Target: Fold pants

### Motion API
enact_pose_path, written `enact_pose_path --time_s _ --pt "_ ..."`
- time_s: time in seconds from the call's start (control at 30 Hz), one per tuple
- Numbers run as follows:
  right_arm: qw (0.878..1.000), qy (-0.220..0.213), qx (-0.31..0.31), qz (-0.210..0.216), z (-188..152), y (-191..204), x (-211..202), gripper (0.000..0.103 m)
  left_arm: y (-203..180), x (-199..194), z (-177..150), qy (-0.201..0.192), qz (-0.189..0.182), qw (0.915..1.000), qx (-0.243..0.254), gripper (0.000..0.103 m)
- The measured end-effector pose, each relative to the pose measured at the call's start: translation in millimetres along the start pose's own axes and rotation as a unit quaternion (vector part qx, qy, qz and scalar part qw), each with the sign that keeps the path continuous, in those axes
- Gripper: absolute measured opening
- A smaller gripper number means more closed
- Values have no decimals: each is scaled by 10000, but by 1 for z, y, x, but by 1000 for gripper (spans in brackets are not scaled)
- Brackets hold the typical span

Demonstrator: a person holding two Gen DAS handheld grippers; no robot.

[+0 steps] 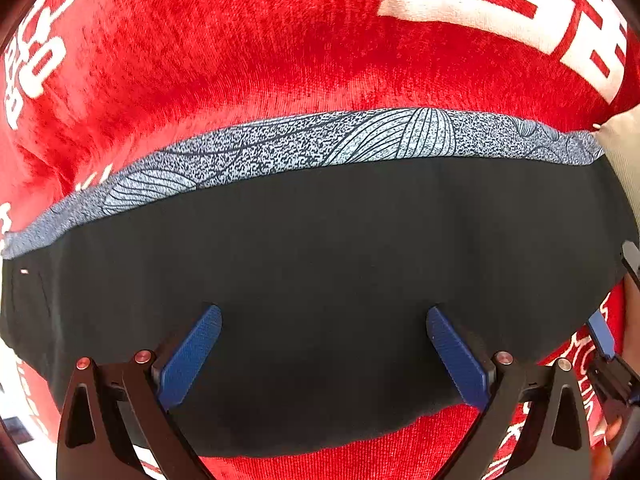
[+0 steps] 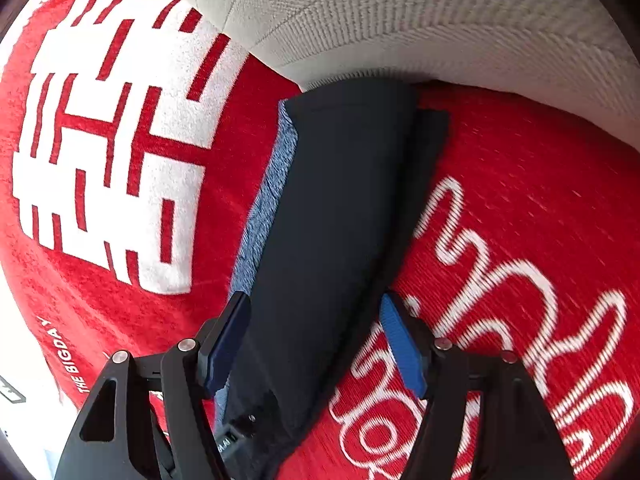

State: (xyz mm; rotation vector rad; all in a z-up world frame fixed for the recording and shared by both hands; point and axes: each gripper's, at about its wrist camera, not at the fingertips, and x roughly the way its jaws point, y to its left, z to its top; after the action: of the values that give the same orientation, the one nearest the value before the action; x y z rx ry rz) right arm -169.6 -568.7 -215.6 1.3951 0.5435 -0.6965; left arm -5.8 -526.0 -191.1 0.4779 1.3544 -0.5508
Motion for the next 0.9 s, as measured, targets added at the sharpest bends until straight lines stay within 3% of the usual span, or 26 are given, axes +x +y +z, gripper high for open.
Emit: enact_pose_path --time_s 0.17,0.27,0.4,0.43,0.47,0.53,0.6,0.67,0.7,0.9 --pt "9998 -109 -122 56 10 6 9 75 2 0 9 63 40 9999 72 103" --pt "9996 -132 -267 36 15 12 15 79 1 -16 18 -94 -49 9999 37 103" --pt "9980 14 -507 -369 21 24 24 77 -11 -31 23 -372 8 9992 176 102" --pt "9966 82 -603 -556 22 29 26 66 -13 -32 24 -403 6 9990 190 98" --pt "9925 155 -788 -924 23 37 29 46 -16 -31 20 -412 2 9989 204 89" --pt "9861 149 -992 -1327 23 40 30 25 -26 -26 19 -327 -63 9993 180 86" --pt "9893 248 -798 -1195 27 31 30 22 -31 -18 14 -264 -256 9992 160 76" --pt "9887 343 -871 -1170 30 33 28 18 -41 -9 6 -387 -175 9982 418 77" --pt "9877 361 -966 -1174 30 36 28 17 -44 -9 0 -680 -139 9961 550 77" --pt "9760 384 -1932 -925 23 87 12 14 -38 -12 -7 -937 -347 9938 478 77"
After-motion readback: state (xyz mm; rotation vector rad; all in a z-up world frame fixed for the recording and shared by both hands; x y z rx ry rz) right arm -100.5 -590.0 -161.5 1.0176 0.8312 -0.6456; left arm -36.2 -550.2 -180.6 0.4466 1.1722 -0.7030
